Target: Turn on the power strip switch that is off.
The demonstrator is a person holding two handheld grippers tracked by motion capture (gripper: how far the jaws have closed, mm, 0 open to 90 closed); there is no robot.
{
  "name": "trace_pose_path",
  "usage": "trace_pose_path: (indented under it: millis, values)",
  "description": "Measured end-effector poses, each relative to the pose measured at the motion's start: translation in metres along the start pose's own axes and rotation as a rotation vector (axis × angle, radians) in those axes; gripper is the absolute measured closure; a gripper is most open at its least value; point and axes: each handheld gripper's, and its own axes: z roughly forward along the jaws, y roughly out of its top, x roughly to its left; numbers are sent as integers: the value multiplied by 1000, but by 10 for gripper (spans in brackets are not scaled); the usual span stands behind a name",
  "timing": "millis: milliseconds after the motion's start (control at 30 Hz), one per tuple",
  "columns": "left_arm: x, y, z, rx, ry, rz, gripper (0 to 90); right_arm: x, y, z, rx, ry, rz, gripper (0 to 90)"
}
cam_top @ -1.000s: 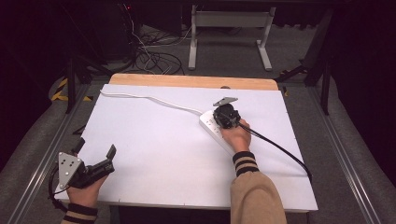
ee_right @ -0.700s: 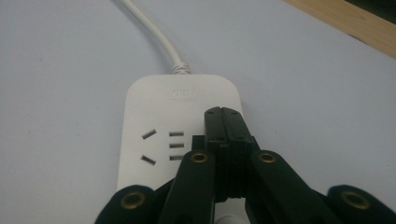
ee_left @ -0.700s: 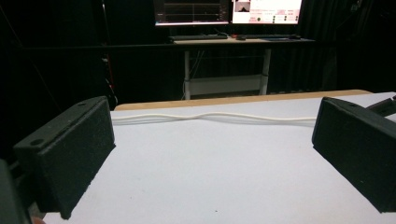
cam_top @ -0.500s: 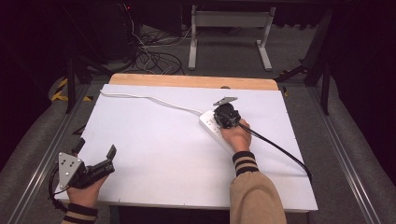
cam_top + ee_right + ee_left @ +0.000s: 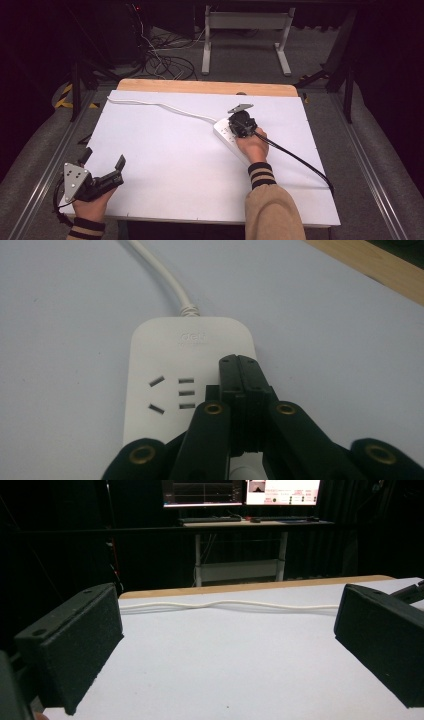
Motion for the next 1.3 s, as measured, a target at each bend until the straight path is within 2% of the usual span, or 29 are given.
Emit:
trace_pose_path:
  millis: [467,567,600,767,867,933,967,1000,1133,1233,1300]
  values:
    - [-1,-1,1,5,-4,-1,0,2,3,-1,27,-17,-20,900]
    - [-1,0,1,2,-7,-4,0,0,5,-3,41,-25,-28,900]
    - [-1,0,1,2,-7,-4,0,0,5,-5,32,-42,-40,900]
    - [0,0,2,1,-7,-12,0,-11,2,-33,-111,-27,-9,900]
    - [0,0,1,-2,-6,-11,0,-20,-2,-62,-213,-14,11,900]
    - [-1,1,0,-8,-2,-10,0,-25,-10,-86,-303,12,24,900]
    - [-1,1,0,-8,-2,-10,0,-25,-10,-86,-303,12,24,900]
    - [-1,1,0,-14,-1,-11,0,-29,-22,-111,-390,25,44,900]
    - [-1,2,-2,-22,5,-9,0,-35,-65,-160,-609,46,104,900]
    - [-2,2,-1,-25,10,-7,0,-33,-105,-184,-707,14,132,900]
    - [-2,2,0,-25,8,-11,0,-32,-129,-192,-771,-23,151,900]
